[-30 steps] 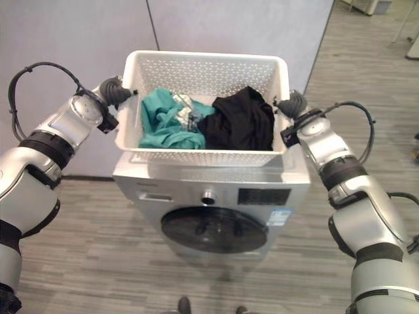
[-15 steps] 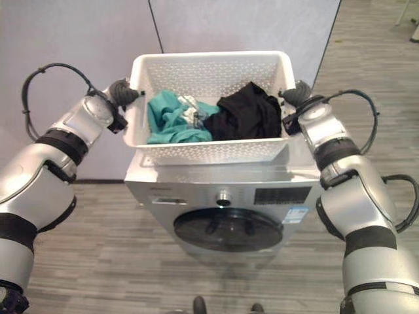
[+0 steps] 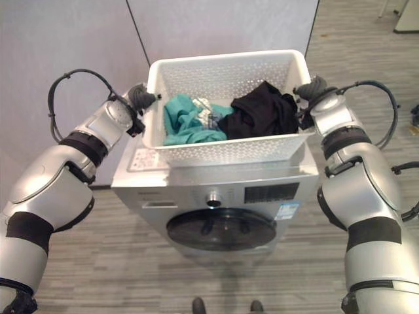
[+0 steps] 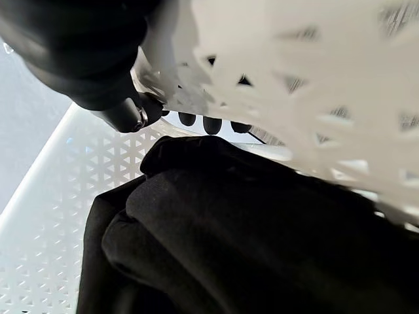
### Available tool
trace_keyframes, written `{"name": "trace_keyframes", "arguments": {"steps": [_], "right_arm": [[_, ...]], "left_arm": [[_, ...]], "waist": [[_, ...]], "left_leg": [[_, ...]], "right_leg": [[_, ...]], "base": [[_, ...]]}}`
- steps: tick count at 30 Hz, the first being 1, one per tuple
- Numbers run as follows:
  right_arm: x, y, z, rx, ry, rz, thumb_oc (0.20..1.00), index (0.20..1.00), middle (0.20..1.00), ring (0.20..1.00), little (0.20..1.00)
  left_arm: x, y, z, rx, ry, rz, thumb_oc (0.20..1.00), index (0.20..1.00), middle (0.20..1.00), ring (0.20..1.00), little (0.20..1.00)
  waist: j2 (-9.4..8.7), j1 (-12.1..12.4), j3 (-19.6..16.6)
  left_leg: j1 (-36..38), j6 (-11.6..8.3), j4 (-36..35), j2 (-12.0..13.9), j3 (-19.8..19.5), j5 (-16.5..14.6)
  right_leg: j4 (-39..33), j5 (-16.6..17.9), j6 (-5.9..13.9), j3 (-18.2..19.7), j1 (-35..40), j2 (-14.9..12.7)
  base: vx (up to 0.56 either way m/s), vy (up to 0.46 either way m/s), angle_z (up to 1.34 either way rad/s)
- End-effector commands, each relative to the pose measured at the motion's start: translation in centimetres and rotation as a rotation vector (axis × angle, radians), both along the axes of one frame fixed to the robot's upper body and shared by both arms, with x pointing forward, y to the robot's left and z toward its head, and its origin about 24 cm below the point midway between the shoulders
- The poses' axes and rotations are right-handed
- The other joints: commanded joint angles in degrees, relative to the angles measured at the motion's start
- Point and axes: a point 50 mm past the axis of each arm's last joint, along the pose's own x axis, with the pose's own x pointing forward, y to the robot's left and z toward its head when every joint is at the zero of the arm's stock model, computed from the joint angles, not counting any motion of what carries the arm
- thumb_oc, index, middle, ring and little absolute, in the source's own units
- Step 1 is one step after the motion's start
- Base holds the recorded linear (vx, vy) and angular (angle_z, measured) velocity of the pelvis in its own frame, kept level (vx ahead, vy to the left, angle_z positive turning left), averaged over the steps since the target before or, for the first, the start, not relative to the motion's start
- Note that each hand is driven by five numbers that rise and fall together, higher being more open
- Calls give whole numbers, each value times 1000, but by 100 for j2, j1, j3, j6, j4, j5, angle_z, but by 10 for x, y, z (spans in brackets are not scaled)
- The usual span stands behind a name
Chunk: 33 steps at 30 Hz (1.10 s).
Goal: Grab the laundry basket,head to the washer,open it,put in the laundry and shut it.
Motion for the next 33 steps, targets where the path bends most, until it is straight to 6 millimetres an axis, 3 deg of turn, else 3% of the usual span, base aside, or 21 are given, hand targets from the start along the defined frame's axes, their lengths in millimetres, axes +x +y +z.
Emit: {"name": "trace_keyframes", "arguments": {"steps": [1, 5, 11, 24, 33], "right_arm": [[1, 31, 71, -75, -156, 57, 200, 200, 200, 200, 200], [1, 34, 75, -48, -177, 59, 1000, 1000, 1000, 1000, 1000], [-1, 26, 79, -3, -194, 25, 1000, 1000, 1000, 1000, 1000], [-3, 34, 96, -20, -239, 40, 1000, 1000, 1000, 1000, 1000], [-23, 48, 164, 40, -498, 68, 1000, 1000, 1000, 1000, 1000]], "left_arm": [[-9, -43, 115, 51, -348, -94, 1000, 1000, 1000, 1000, 1000], [-13, -52, 129, 24, -411, -125, 1000, 1000, 1000, 1000, 1000], [-17, -67, 137, -43, -467, -166, 1000, 1000, 1000, 1000, 1000], [-23, -96, 142, -88, -536, -246, 1000, 1000, 1000, 1000, 1000], [-34, -100, 166, -204, -652, -274, 1000, 1000, 1000, 1000, 1000]], "waist": [[-170, 60, 581], [-171, 58, 603], [-184, 69, 576], [-167, 83, 575], [-107, 66, 468]], "left_leg": [[-183, -334, 209, 220, -215, -145], [-267, -341, 191, 227, -206, -119], [-279, -342, 190, 213, -236, -147], [-280, -332, 161, 146, -268, -194], [-213, -346, -116, 93, -248, -107]], "right_leg": [[239, -347, 399, -382, 256, -397], [237, -342, 396, -396, 158, -396], [216, -355, 392, -435, 179, -400], [141, -369, 392, -474, 201, -431], [64, -298, 443, -488, 141, -457]], "base": [[-35, -13, 12], [-23, -3, 4], [0, 0, 0], [0, 0, 0], [3, 2, -3]]}}
